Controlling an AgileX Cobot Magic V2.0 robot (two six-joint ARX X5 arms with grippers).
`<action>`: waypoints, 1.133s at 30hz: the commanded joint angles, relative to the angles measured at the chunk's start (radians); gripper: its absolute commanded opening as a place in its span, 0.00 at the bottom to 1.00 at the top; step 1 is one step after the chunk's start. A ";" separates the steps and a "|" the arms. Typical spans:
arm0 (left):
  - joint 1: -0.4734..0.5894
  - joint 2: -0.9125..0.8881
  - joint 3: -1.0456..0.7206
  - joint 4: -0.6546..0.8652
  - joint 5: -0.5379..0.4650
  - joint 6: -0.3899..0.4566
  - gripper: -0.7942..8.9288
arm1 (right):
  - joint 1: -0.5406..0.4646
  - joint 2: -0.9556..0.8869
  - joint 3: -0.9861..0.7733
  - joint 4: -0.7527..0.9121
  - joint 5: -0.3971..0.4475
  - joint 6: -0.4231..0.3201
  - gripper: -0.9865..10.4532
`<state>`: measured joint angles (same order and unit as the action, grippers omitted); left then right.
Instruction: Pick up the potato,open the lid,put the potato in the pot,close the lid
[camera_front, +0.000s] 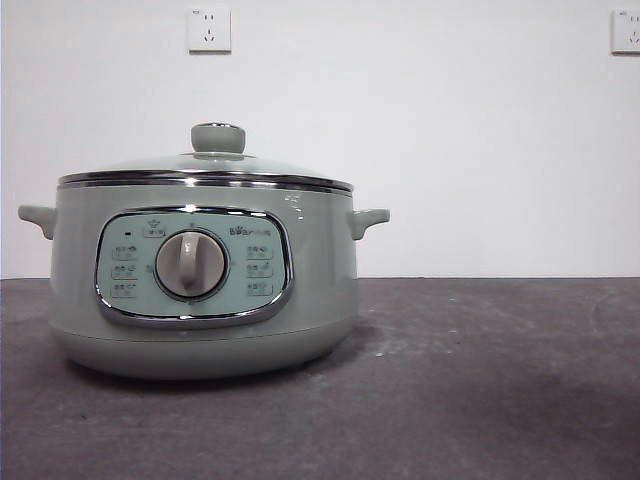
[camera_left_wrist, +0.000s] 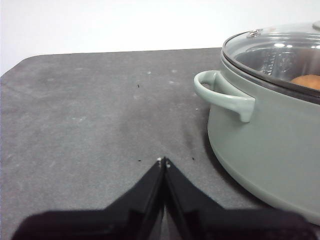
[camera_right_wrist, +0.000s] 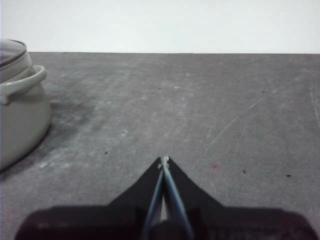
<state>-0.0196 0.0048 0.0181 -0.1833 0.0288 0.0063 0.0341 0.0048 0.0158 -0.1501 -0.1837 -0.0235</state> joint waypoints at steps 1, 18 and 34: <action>0.004 -0.003 -0.014 0.000 -0.002 -0.009 0.08 | 0.000 -0.004 -0.010 -0.016 0.000 -0.004 0.09; 0.004 -0.003 -0.014 0.000 -0.002 -0.009 0.08 | 0.000 0.009 -0.010 -0.016 0.002 0.011 0.09; 0.004 -0.003 -0.014 0.000 -0.002 -0.009 0.08 | 0.000 0.009 -0.010 -0.016 0.002 0.011 0.09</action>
<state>-0.0196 0.0048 0.0181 -0.1829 0.0288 0.0063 0.0341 0.0128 0.0166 -0.1566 -0.1822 -0.0219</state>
